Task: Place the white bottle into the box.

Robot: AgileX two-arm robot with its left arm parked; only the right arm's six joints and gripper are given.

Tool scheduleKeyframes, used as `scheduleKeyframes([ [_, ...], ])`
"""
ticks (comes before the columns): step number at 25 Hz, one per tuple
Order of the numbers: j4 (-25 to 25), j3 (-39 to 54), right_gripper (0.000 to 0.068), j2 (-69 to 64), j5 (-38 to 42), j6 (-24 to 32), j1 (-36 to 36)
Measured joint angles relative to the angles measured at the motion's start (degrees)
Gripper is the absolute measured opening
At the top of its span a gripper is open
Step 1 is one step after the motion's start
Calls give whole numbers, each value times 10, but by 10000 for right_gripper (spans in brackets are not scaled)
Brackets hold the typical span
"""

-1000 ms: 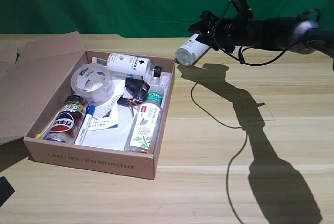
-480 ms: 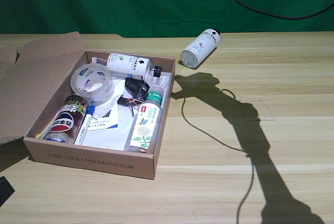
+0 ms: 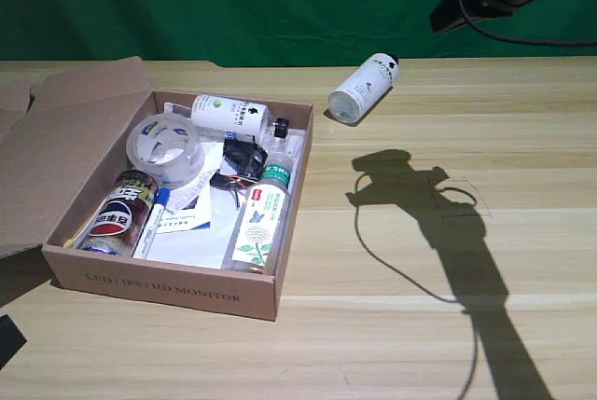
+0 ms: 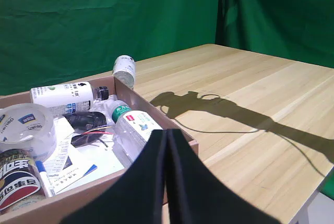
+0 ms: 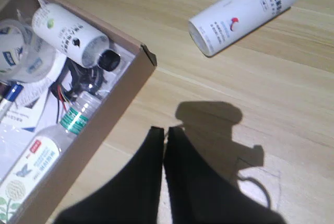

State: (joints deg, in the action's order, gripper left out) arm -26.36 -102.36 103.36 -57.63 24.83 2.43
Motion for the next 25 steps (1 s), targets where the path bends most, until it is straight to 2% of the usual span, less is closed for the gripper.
scheduleKeyframes([
  [8, 70, 4, 3, -163, 46, -29, -2],
  [15, 134, 104, 3, -390, 198, -55, -3],
  [20, 275, 247, 3, -545, 271, -130, -3],
  [25, 464, 420, 3, -694, 304, -300, -3],
])
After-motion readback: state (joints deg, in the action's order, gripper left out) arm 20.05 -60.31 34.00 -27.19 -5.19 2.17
